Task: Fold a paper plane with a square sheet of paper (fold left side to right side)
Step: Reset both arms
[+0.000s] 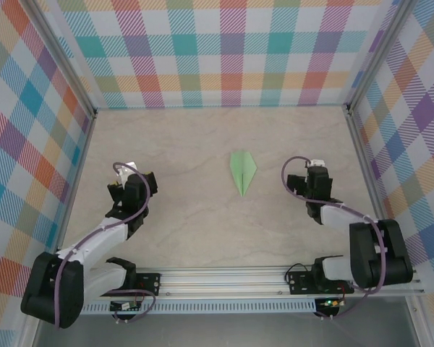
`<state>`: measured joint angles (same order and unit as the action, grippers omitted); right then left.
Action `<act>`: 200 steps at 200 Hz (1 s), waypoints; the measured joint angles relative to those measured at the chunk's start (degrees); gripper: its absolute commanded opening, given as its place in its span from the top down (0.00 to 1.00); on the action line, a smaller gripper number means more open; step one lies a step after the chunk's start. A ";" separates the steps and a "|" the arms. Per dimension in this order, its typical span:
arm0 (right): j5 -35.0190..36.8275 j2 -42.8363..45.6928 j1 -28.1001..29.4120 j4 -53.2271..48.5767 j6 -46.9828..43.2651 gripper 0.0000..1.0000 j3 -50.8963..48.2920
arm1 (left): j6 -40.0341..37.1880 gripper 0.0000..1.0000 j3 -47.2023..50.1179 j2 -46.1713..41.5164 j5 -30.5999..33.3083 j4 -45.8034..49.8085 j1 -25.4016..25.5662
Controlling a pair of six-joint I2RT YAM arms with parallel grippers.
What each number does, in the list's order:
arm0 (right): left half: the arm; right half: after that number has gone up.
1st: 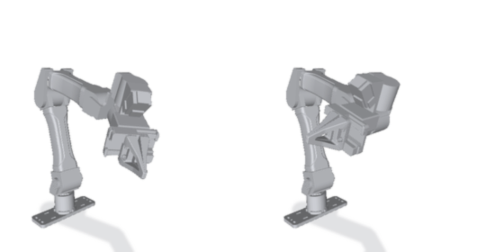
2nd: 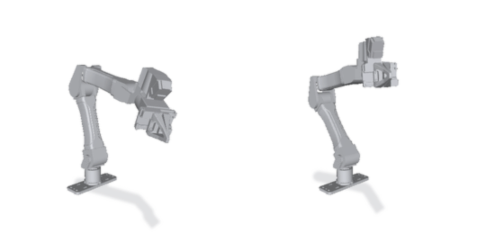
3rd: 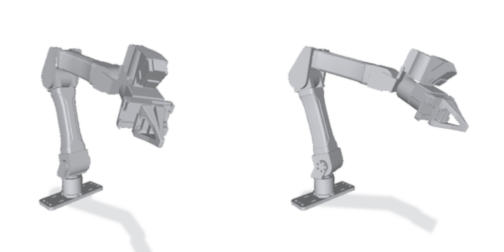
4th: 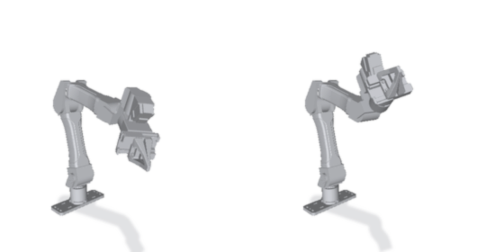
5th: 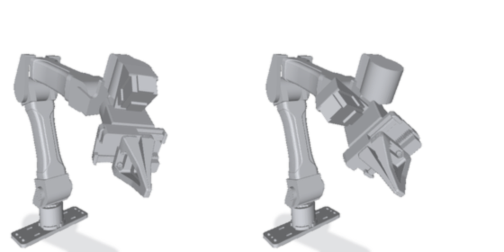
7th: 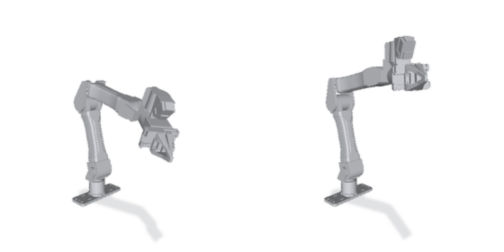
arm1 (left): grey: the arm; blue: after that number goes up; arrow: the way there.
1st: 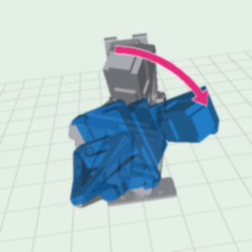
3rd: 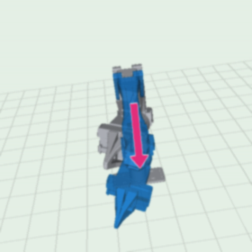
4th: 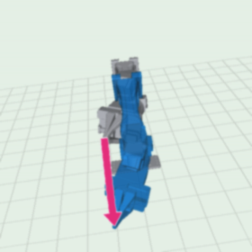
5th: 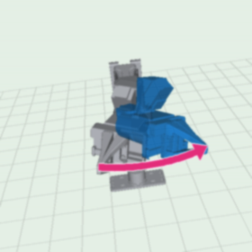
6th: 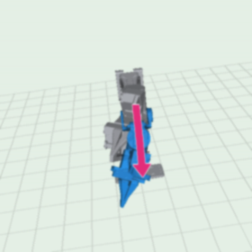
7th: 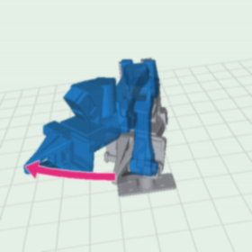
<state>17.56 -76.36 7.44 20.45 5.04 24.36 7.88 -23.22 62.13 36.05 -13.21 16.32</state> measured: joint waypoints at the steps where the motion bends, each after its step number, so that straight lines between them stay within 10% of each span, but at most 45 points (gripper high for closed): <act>1: -0.04 -0.15 -0.02 0.28 -0.07 0.00 -0.04 | -0.13 0.00 0.07 0.13 -0.11 -0.28 -0.07; 90: -10.25 -10.40 -5.97 21.20 -3.98 0.00 -0.35 | -7.78 0.00 4.31 22.97 -19.02 -31.43 -9.60; 200: -14.27 -10.60 -6.51 23.65 -3.87 0.00 -0.66 | -8.17 0.00 0.52 27.89 -26.91 -31.98 -11.21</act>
<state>3.29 -86.96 0.93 44.10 1.17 23.70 -0.30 -22.70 90.02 9.15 -45.19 5.10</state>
